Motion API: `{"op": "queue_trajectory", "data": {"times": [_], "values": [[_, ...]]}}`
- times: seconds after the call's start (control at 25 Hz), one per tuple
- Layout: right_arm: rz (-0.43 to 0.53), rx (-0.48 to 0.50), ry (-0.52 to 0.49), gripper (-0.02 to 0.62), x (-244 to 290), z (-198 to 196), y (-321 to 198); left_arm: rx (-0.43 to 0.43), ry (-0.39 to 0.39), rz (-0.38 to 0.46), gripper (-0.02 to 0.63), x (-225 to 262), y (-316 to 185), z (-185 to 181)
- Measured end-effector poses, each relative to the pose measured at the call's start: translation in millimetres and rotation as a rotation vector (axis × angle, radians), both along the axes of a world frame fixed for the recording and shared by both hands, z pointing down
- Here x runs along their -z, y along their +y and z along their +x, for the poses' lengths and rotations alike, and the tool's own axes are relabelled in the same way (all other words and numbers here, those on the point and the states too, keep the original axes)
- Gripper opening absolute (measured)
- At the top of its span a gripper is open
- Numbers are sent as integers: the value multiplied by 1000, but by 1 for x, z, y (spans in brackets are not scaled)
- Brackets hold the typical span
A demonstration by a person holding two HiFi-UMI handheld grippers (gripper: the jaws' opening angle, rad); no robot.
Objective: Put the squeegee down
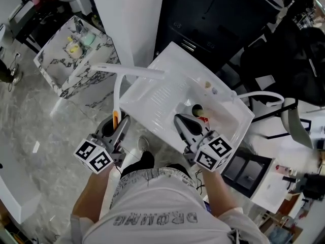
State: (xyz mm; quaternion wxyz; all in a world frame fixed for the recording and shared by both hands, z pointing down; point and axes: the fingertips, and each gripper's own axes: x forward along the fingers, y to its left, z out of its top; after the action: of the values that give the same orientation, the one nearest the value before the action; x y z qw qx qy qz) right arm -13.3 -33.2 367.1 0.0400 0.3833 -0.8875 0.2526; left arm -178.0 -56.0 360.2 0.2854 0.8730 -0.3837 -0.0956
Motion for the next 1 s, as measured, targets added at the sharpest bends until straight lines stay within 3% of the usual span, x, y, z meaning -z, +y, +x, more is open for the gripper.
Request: {"op": "queue_trajectory", "data": {"times": [0.56, 1.0], "values": [[-28, -44, 22, 8, -11, -21, -33, -41, 6, -21, 106, -16, -44, -15], [-51, -44, 32, 8, -22, -15, -48, -32, 5, -38, 106, -31, -71, 3]]}}
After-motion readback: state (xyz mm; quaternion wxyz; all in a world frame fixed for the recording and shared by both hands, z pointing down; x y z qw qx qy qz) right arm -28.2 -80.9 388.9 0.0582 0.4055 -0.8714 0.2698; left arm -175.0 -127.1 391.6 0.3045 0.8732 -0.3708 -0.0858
